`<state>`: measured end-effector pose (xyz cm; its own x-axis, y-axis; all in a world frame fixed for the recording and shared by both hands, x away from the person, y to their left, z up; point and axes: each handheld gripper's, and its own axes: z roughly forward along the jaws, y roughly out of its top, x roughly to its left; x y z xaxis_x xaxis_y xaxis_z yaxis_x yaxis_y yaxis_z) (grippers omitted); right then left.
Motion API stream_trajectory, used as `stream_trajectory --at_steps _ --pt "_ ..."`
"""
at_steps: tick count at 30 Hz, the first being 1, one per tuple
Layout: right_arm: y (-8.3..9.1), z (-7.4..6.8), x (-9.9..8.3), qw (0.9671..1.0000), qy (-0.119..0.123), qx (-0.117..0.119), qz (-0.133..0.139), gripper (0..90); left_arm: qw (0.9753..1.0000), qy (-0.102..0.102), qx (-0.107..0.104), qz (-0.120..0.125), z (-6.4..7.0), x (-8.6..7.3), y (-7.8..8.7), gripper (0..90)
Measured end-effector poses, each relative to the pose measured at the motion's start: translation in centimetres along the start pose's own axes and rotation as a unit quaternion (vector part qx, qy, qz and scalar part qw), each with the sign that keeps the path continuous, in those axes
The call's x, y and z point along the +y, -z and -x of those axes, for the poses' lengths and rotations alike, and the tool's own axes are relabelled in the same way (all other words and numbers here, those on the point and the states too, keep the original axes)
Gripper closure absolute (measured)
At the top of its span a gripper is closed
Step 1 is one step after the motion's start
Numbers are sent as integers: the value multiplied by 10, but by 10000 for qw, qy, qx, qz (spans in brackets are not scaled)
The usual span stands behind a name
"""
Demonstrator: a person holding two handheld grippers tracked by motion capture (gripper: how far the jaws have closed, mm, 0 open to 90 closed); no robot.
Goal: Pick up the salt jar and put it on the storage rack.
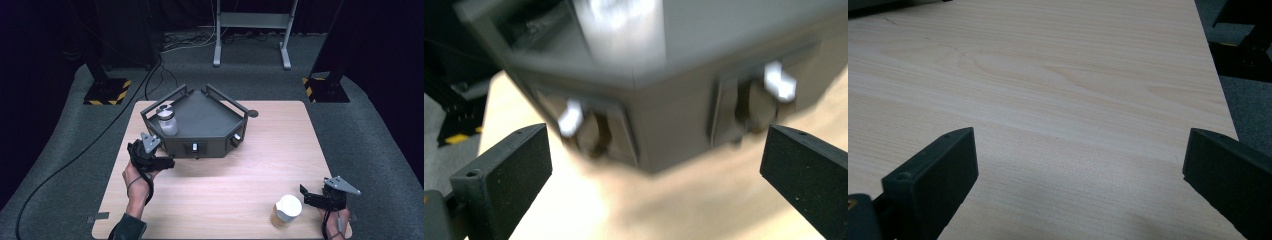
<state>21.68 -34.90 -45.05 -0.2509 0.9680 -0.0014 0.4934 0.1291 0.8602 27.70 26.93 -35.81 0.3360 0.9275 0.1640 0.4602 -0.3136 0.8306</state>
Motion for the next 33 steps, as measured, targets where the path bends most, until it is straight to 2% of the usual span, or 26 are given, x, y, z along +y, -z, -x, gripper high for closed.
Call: stream_trajectory --at_steps 5,8,13,15,18,25,30,33 --pt "0 0 1 10000 11 -3 -17 2 9993 157 -60 -321 -1 -28 -6 2" --pt "0 -1 1 10000 9 -10 -28 2 9984 163 -161 -513 -1 -40 -9 2" --pt "-1 -1 2 10000 1 -14 -46 3 9967 180 -286 -733 0 -53 -14 2" --pt "-1 -1 2 10000 3 -26 -45 3 9958 249 -304 -824 0 -59 -15 2" --pt "-1 -1 2 10000 7 -20 -53 3 9947 241 -299 -955 2 -62 -17 2" --pt "-1 -1 2 10000 5 -15 -63 4 9926 324 -339 -1123 2 -67 -24 2" --pt "-1 1 3 10000 -27 10 -71 4 9911 654 -458 -1064 -5 -76 -24 3" --pt "-1 1 2 10000 -22 10 -61 4 9915 699 -453 -1004 -5 -80 -22 3"
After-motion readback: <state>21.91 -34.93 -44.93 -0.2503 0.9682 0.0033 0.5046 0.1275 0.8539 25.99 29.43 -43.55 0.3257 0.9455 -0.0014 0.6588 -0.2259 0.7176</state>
